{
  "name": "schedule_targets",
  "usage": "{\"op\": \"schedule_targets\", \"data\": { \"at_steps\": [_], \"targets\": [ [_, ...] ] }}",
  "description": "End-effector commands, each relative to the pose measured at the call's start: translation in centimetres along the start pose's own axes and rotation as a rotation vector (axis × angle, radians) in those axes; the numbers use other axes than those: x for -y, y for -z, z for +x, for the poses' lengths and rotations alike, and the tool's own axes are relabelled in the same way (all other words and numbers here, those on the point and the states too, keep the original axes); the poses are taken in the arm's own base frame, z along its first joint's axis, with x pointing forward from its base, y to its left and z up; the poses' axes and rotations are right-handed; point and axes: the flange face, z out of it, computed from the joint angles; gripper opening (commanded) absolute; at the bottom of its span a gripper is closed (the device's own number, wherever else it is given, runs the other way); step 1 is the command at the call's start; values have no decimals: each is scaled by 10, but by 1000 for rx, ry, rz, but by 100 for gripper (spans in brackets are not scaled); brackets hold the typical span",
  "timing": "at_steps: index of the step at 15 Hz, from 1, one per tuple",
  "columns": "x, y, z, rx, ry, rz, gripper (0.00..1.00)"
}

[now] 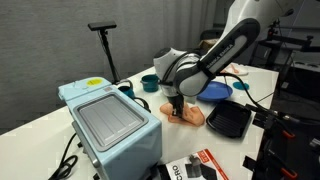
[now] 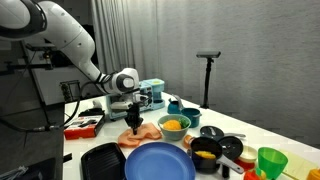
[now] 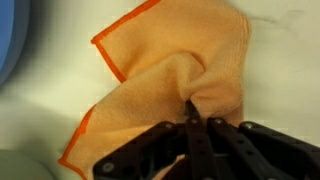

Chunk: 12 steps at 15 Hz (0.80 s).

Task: Use the orange towel to wipe the blue plate.

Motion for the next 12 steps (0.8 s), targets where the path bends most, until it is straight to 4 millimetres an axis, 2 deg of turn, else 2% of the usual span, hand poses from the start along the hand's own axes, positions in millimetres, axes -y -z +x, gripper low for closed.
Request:
{"op": "schedule_targets", "data": {
  "at_steps": [1,5,6,8,12],
  "targets": [
    [-10,6,6,-12,-12,-36,1],
    [-19,19,-3,-18,-47,-41,1],
    [-21,21,-3,-20,-58,-38,29],
    [-24,26,-2,-28,-70,-36,36],
    [-38,49,-12,-34,-150,-13,66]
  ]
}}
